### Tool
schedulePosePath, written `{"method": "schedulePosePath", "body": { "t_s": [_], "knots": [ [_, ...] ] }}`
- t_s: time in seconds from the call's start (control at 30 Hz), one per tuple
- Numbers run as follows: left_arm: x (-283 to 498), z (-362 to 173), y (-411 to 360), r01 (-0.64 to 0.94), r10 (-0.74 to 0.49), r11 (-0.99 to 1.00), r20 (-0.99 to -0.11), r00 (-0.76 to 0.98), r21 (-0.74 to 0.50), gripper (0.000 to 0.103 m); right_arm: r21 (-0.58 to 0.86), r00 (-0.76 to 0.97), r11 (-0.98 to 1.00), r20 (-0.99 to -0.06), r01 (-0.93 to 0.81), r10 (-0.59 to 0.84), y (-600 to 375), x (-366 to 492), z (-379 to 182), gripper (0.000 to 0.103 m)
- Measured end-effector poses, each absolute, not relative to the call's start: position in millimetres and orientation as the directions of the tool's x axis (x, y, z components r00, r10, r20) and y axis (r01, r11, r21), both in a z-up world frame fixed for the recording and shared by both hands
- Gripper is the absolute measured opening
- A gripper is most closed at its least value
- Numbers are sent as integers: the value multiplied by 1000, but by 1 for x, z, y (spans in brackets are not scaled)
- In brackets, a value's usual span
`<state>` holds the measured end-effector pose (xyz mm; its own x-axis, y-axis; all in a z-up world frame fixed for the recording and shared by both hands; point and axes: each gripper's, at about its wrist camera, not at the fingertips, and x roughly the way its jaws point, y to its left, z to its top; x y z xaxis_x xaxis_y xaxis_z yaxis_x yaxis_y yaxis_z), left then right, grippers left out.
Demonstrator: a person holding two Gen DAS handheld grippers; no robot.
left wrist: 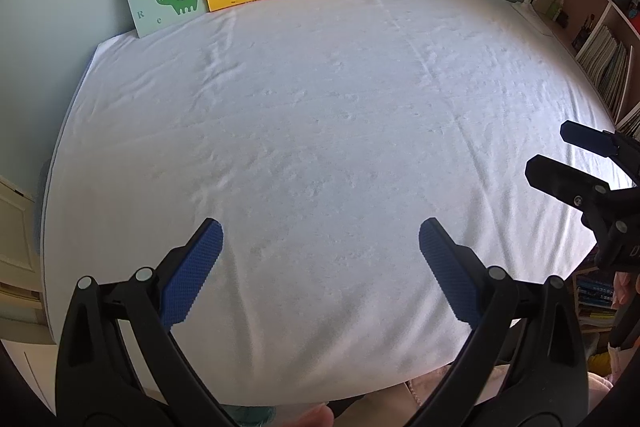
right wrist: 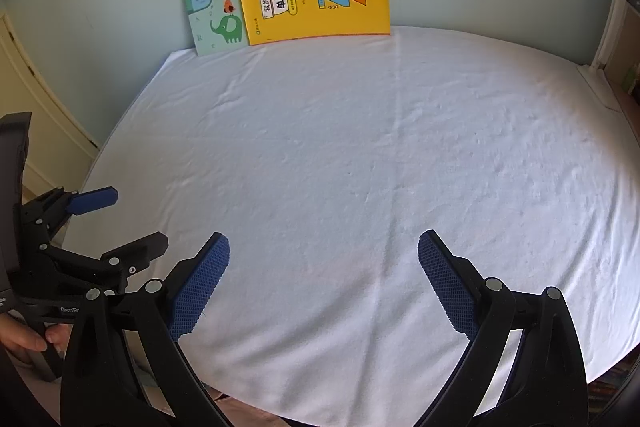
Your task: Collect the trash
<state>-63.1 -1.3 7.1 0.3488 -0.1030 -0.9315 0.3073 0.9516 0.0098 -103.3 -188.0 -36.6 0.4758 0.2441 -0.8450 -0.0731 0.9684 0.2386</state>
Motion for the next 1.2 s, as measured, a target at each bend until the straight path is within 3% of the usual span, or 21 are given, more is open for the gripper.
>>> {"method": "schedulePosePath", "body": {
  "t_s": [1.2],
  "knots": [
    [-62,3,3,309,-118,951,-936,333,-10,96,237,478,969,-845,-69,241,-193,-101,-40,94]
  ]
}}
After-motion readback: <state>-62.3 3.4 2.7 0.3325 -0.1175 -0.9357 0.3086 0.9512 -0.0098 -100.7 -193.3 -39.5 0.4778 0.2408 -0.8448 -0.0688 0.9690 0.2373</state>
